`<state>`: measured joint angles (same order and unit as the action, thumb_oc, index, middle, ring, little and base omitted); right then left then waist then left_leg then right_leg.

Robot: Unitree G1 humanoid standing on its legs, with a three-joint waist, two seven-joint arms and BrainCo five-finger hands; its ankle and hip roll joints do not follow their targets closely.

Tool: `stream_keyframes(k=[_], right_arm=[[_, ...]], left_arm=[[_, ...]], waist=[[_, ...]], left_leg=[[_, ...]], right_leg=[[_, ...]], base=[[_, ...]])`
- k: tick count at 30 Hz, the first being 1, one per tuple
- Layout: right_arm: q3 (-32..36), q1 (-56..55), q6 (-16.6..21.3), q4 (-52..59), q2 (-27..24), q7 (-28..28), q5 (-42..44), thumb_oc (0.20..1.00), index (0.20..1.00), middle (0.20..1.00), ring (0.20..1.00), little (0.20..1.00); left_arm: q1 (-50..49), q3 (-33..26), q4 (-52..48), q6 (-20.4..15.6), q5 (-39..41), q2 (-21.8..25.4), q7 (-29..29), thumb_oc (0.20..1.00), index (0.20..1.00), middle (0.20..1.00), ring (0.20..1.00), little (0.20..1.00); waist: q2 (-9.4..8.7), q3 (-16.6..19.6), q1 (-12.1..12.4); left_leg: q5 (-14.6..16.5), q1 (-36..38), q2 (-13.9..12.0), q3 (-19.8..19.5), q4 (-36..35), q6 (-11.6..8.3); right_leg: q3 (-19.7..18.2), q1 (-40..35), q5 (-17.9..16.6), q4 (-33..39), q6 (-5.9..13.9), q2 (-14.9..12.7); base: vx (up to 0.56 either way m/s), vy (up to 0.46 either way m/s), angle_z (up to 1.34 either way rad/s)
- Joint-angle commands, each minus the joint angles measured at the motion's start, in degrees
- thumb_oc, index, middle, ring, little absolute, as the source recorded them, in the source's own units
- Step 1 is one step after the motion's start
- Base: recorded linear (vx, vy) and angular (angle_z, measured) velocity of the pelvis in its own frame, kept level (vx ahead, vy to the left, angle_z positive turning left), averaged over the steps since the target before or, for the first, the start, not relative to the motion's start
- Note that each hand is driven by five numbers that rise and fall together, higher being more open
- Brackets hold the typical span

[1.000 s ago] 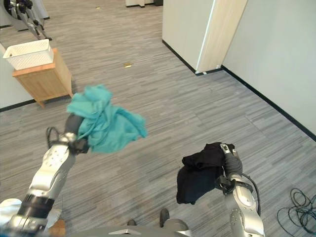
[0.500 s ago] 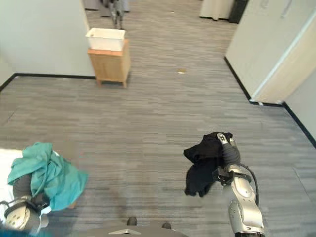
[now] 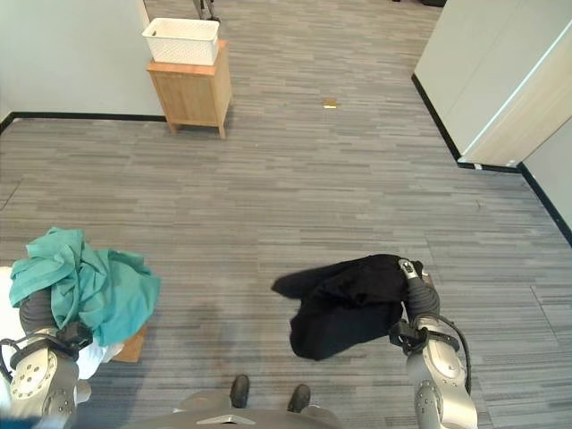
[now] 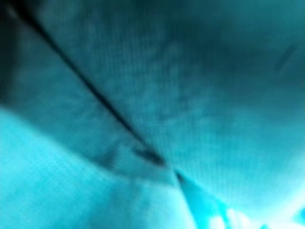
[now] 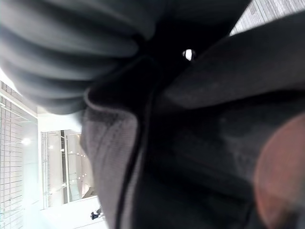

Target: Pick up bed clothes into laundry basket.

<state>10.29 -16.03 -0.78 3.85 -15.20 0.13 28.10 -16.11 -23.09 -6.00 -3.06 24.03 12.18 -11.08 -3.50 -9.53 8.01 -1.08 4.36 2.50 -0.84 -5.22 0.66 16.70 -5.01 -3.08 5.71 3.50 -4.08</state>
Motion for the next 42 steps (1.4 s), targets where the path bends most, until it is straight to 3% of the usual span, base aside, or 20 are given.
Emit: stream_keyframes(k=[1, 9, 12, 14, 16, 17, 18, 20, 21, 24, 26, 29, 32, 35, 36, 38, 39, 40, 41, 42], right_arm=[[-0.9, 3.1, 3.6, 2.7, -1.9, 0.5, -0.8, 0.200, 0.200, 0.200, 0.200, 0.200], [-1.2, 7.3, 4.2, 1.4, -3.3, 0.1, -1.5, 0.200, 0.200, 0.200, 0.200, 0.200], [-2.0, 8.1, 3.9, 1.4, -3.4, -0.1, -2.7, 0.200, 0.200, 0.200, 0.200, 0.200], [-2.7, 9.0, 4.2, 1.4, -3.4, -0.7, -2.9, 0.200, 0.200, 0.200, 0.200, 0.200], [-2.9, 9.0, 4.3, 2.0, -3.3, -0.8, -3.2, 0.200, 0.200, 0.200, 0.200, 0.200], [-2.9, 9.1, 4.3, 2.0, -3.3, -0.8, -3.2, 0.200, 0.200, 0.200, 0.200, 0.200], [-3.4, 8.9, 4.1, 1.7, -3.1, -0.7, -3.6, 0.200, 0.200, 0.200, 0.200, 0.200], [-3.7, 9.0, 4.2, 1.5, -3.1, -0.7, -4.0, 0.200, 0.200, 0.200, 0.200, 0.200], [-3.8, 8.9, 4.2, 1.0, -3.1, -0.8, -3.9, 0.200, 0.200, 0.200, 0.200, 0.200], [-3.1, 7.6, 4.1, 0.6, -2.9, -1.1, -2.6, 0.200, 0.200, 0.200, 0.200, 0.200], [-2.5, 6.2, 4.2, 0.6, -2.6, -1.3, -1.9, 0.200, 0.200, 0.200, 0.200, 0.200], [-1.9, 3.9, 3.6, -0.1, -2.8, -0.3, -1.8, 0.200, 0.200, 0.200, 0.200, 0.200], [-1.2, 3.1, 3.4, -0.3, -3.3, 0.0, -2.3, 0.200, 0.200, 0.200, 0.200, 0.200], [0.2, 1.7, 3.3, 0.4, -4.0, 0.8, -1.3, 0.200, 0.200, 0.200, 0.200, 0.200], [0.7, 1.2, 3.4, 0.4, -4.2, 0.7, -1.2, 0.200, 0.200, 0.200, 0.200, 0.200], [1.9, 1.9, 4.2, 0.8, -5.4, 0.0, -0.7, 0.200, 0.200, 0.200, 0.200, 0.200], [1.9, 2.2, 5.8, 0.7, -5.4, -1.4, 2.4, 0.200, 0.200, 0.200, 0.200, 0.200], [1.9, 2.3, 5.8, 0.7, -5.4, -1.3, 2.4, 0.200, 0.200, 0.200, 0.200, 0.200], [2.3, 2.4, 6.1, 0.1, -6.0, -1.6, 2.6, 0.200, 0.200, 0.200, 0.200, 0.200], [2.8, 2.3, 5.6, -0.3, -6.2, -2.7, 1.8, 0.200, 0.200, 0.200, 0.200, 0.200]], left_arm=[[-0.4, -5.7, -3.5, -6.9, 1.4, 3.1, -4.3, 0.200, 0.200, 0.200, 0.200, 0.200], [-0.3, -3.9, -2.2, -6.6, 0.3, 4.8, -2.4, 0.200, 0.200, 0.200, 0.200, 0.200], [0.0, -4.0, -0.3, -6.7, 0.7, 4.6, -3.6, 0.200, 0.200, 0.200, 0.200, 0.200], [1.3, -4.5, 0.4, -6.7, 0.8, 5.4, -5.2, 0.200, 0.200, 0.200, 0.200, 0.200], [2.8, -4.7, 0.6, -6.8, -0.7, 7.8, -6.4, 0.200, 0.200, 0.200, 0.200, 0.200], [2.9, -4.7, 0.7, -6.8, -0.7, 7.8, -6.4, 0.200, 0.200, 0.200, 0.200, 0.200], [3.5, -4.4, 0.8, -6.5, -1.5, 8.6, -6.6, 0.200, 0.200, 0.200, 0.200, 0.200], [3.9, -3.9, 1.0, -6.3, -1.9, 9.0, -6.8, 0.200, 0.200, 0.200, 0.200, 0.200], [5.3, -3.0, 1.5, -6.3, -1.8, 9.6, -7.1, 0.200, 0.200, 0.200, 0.200, 0.200], [6.0, -2.1, 0.9, -6.5, -0.6, 8.7, -6.8, 0.200, 0.200, 0.200, 0.200, 0.200], [6.6, -1.2, 1.4, -6.0, -0.3, 8.4, -6.3, 0.200, 0.200, 0.200, 0.200, 0.200], [6.5, -0.4, 2.3, -5.3, -2.8, 9.3, -4.1, 0.200, 0.200, 0.200, 0.200, 0.200], [6.2, 0.2, 1.7, -5.3, -3.6, 9.1, -3.5, 0.200, 0.200, 0.200, 0.200, 0.200], [6.3, 0.8, 1.0, -5.6, -2.7, 7.7, -3.2, 0.200, 0.200, 0.200, 0.200, 0.200], [5.9, 0.8, 1.1, -5.6, -2.5, 7.3, -3.3, 0.200, 0.200, 0.200, 0.200, 0.200], [6.1, 1.3, 1.1, -5.8, -0.7, 6.4, -4.2, 0.200, 0.200, 0.200, 0.200, 0.200], [6.2, 2.3, 0.1, -6.5, 1.2, 6.1, -4.4, 0.200, 0.200, 0.200, 0.200, 0.200], [6.3, 2.3, 0.1, -6.5, 1.2, 6.2, -4.4, 0.200, 0.200, 0.200, 0.200, 0.200], [6.3, 2.8, -0.4, -6.1, 1.2, 6.5, -4.0, 0.200, 0.200, 0.200, 0.200, 0.200], [6.4, 3.1, -0.5, -5.4, 0.9, 6.9, -3.7, 0.200, 0.200, 0.200, 0.200, 0.200]], waist=[[0.10, 2.4, 0.1], [0.03, 1.3, 0.9], [0.23, 0.9, 1.3], [0.63, 0.2, 1.5], [1.81, -1.9, 0.4], [1.73, -2.0, 0.5], [2.93, -3.3, -0.5], [3.16, -4.2, -1.0], [3.29, -4.7, -2.5], [2.61, -4.8, -4.6], [2.36, -4.5, -6.5], [2.24, -4.1, -9.6], [2.73, -3.4, -11.2], [2.88, -1.6, -12.5], [3.73, -1.2, -12.4], [4.22, -0.9, -12.6], [2.48, -2.9, -11.7], [2.24, -2.9, -11.7], [1.22, -3.9, -11.4], [0.07, -5.0, -10.2]], left_leg=[[0.0, -1.6, -2.5, 1.1, 0.4, -1.88], [0.9, -2.6, -0.9, 2.0, 1.0, -0.46], [1.8, -2.4, -0.3, 2.0, 1.5, 0.57], [2.3, -2.6, -0.2, 2.0, 2.3, 1.25], [4.0, -1.5, 0.1, 1.0, 4.2, 2.96], [4.0, -1.6, 0.3, 1.1, 4.3, 3.06], [5.0, -0.6, -0.2, 0.9, 5.3, 3.93], [5.9, 0.0, -0.4, 0.4, 6.1, 4.21], [6.5, 0.7, -0.7, -0.7, 6.5, 4.26], [8.2, 3.2, -0.1, -3.2, 5.6, 3.61], [10.1, 7.2, -0.4, -5.9, 4.3, 2.61], [12.2, 13.7, -1.4, -9.6, 3.2, 1.02], [12.8, 16.3, -1.6, -12.2, 3.6, 0.65], [10.6, 16.3, -2.4, -13.9, 7.8, -0.89], [9.0, 15.7, -3.7, -13.5, 11.3, -1.84], [-4.1, 10.2, -4.9, -10.7, 28.3, -8.17], [-7.1, 0.0, -4.6, -6.6, 45.2, -7.36], [-7.2, -0.5, -4.3, -6.7, 45.7, -7.32], [-7.0, -3.6, -6.9, -2.4, 50.1, -5.30], [-4.2, -8.2, -7.0, 0.2, 52.3, -4.02]], right_leg=[[-1.1, -1.5, 3.7, -0.9, 3.09, -2.9], [-2.1, -0.2, 3.1, -2.2, 4.31, -4.7], [-2.7, 1.4, 3.4, -6.7, 4.72, -6.0], [-3.8, 4.4, 3.6, -13.0, 5.04, -6.8], [-4.9, 9.6, -1.0, -25.6, 5.01, -8.6], [-5.1, 10.0, -0.9, -26.2, 5.11, -8.8], [-5.6, 12.8, -2.3, -33.1, 4.70, -8.8], [-6.6, 15.4, -1.0, -36.6, 4.76, -7.7], [-8.3, 19.0, 1.4, -36.5, 4.30, -4.0], [-9.0, 23.0, 2.3, -26.8, 3.53, -1.0], [-8.8, 23.8, -0.4, -13.4, 3.98, 0.0], [-10.3, 28.5, -5.6, -0.7, 6.16, 2.8], [-10.1, 28.2, -7.4, -1.6, 6.38, 3.2], [-11.6, 25.3, -9.9, -3.6, 4.69, 3.2], [-10.9, 24.6, -8.9, -4.5, 4.00, 4.2], [-8.8, 20.4, -5.6, -7.3, 1.63, 4.1], [-8.4, 14.2, -3.0, -5.7, -0.95, 4.0], [-8.3, 14.3, -3.2, -5.6, -0.95, 3.7], [-7.6, 12.0, -1.5, -5.1, -2.27, 3.9], [-8.0, 9.6, -0.3, -4.3, -2.85, 4.0]], base=[[0.03, 0.051, -0.20], [0.01, 0.089, -0.08], [0.04, 0.137, -0.07], [0.01, 0.193, -0.14], [0.04, 0.229, -0.04], [0.07, 0.201, 0.11], [0.05, 0.126, 0.14], [0.12, 0.094, 0.12], [0.19, 0.041, 0.03], [0.31, -0.034, 0.33], [0.48, -0.066, 0.56], [0.60, -0.050, 0.82], [0.41, -0.053, 0.66], [0.49, -0.155, 0.91], [0.50, -0.222, 0.95], [0.61, -0.300, 1.05], [0.43, -0.284, 1.35], [0.38, -0.399, 0.96], [0.19, -0.325, 0.29], [0.34, -0.438, 0.04]])
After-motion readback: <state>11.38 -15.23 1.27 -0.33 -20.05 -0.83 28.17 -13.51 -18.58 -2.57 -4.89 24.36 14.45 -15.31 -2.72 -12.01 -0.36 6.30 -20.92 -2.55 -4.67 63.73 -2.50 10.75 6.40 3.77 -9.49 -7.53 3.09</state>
